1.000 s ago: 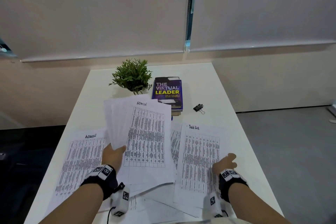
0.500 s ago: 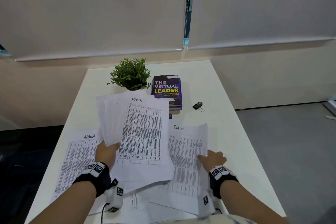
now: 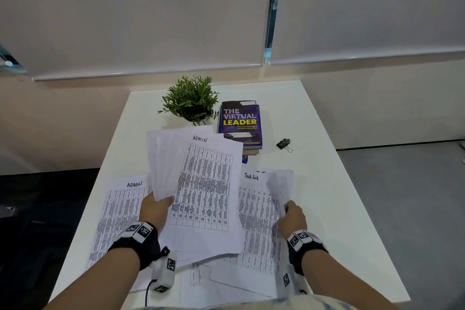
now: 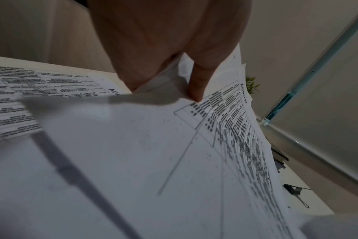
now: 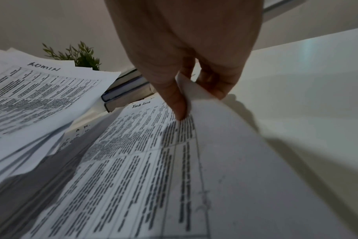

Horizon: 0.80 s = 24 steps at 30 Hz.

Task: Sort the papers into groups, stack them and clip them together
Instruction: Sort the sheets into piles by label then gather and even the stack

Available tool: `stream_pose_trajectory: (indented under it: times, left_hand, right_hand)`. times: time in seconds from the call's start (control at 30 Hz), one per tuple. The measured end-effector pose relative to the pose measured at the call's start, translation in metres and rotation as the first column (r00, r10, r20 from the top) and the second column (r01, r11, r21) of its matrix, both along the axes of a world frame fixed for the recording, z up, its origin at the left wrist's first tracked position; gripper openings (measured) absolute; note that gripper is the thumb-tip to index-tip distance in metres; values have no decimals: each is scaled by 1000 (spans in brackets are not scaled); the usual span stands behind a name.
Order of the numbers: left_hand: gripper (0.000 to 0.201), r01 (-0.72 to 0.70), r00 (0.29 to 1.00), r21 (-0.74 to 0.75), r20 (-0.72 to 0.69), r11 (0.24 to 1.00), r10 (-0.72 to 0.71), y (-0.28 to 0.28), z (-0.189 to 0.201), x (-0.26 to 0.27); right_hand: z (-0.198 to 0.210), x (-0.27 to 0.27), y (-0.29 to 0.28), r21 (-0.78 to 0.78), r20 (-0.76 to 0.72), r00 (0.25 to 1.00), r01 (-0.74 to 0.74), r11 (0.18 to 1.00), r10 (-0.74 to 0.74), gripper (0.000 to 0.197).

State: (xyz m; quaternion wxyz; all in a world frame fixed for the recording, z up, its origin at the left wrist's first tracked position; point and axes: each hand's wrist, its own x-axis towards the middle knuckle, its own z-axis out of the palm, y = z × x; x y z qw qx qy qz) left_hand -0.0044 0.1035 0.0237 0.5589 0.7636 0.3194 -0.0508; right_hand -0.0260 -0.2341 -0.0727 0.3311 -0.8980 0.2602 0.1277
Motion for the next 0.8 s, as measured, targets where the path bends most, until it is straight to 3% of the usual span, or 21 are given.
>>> stream_pose_trajectory:
  times: [0.17,0.23,0.4,0.8]
  left_hand:
    - [41,-27,1000,8,-6,1000,27,6,0,1]
    - [41,-29,1000,7,-10,1000,29,9,-2,2]
    - [43,-21,999,12,-24,1000,21,11,-8,3]
    - [43,-19,1000,35,-22,999,19,9,-10,4]
  right_hand:
    - [14,2,-11,160,152,976,133,978,-158,53]
    - [18,5,-21,151,171,968,158,976,-183,56]
    - [16,6,-39,-42,157,987,24,999,-17,35]
    - [3,7,-29,-169,67,996,-55,984,67,50]
